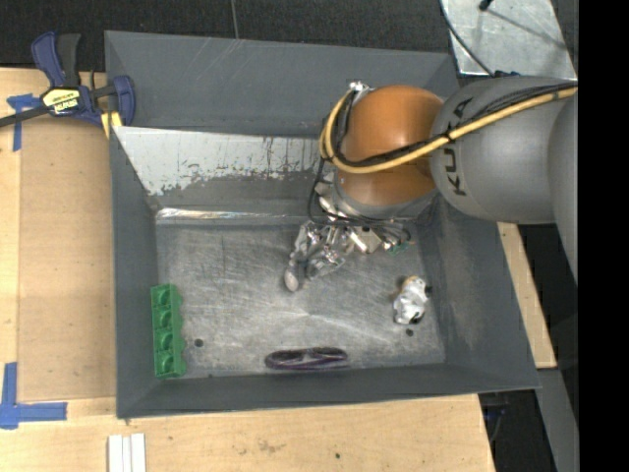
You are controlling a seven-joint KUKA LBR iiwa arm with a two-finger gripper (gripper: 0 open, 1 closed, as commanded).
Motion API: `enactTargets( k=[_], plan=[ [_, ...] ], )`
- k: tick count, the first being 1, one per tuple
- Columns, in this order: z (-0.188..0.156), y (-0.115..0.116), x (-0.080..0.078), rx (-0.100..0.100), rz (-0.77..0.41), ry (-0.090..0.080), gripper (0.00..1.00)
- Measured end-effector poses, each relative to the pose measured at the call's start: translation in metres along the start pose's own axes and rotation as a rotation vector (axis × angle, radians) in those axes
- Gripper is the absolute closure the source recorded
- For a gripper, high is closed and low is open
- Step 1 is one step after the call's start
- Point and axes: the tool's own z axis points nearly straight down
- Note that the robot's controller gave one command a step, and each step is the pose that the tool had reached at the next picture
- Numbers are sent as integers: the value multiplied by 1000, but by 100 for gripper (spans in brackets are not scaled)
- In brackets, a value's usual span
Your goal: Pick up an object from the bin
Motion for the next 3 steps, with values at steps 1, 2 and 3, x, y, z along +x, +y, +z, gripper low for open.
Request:
enactTargets(
  k=[1,2,3],
  plan=[
    [0,0,0,0,1,0,100],
    [-18,-2,14,-4,-114,5,100],
    [-22,-49,30,6,-247,-6,100]
  ],
)
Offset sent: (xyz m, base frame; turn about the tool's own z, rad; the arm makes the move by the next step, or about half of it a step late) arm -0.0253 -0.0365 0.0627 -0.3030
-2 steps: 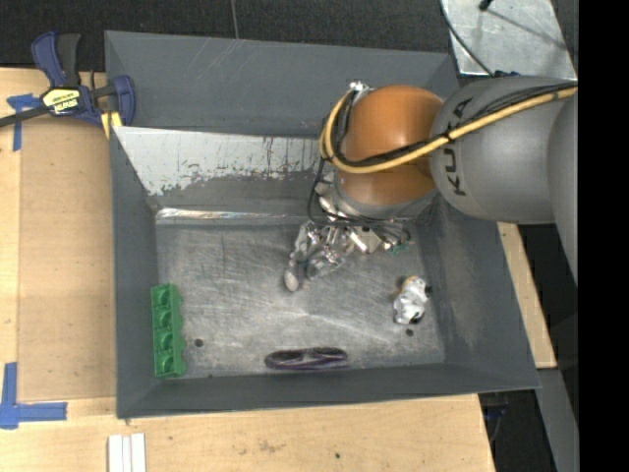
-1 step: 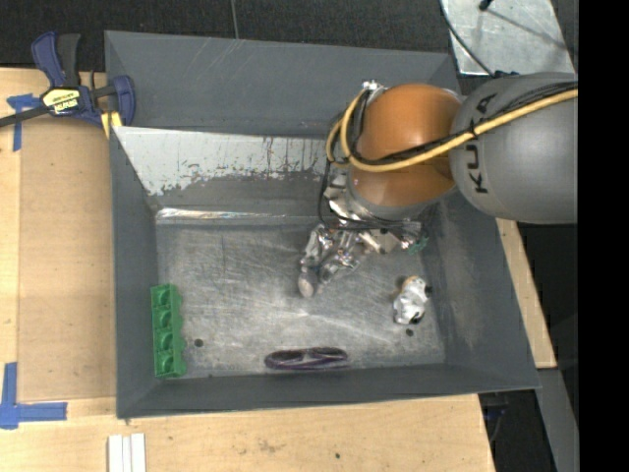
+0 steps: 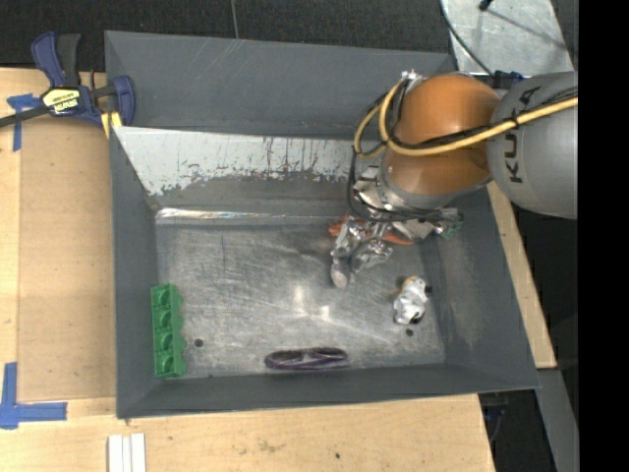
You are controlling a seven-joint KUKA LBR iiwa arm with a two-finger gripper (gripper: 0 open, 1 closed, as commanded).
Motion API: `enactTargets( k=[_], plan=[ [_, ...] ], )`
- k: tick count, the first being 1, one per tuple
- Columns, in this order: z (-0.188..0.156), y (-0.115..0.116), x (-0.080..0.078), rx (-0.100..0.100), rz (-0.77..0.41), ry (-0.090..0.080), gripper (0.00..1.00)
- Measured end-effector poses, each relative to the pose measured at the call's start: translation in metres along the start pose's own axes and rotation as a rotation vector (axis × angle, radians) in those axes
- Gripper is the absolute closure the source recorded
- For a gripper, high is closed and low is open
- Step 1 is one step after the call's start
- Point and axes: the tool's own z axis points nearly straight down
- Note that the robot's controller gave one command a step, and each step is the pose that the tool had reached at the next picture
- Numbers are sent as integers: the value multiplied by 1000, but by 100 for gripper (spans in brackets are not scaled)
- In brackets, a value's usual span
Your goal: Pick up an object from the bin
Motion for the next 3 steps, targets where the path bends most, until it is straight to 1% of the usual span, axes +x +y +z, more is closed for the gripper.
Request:
enactTargets(
  k=[1,2,3],
  plan=[
    [-20,7,16,-17,8,16,100],
    [-85,4,16,-11,-71,8,100],
    [-136,-27,35,-9,-314,5,100]
  ],
)
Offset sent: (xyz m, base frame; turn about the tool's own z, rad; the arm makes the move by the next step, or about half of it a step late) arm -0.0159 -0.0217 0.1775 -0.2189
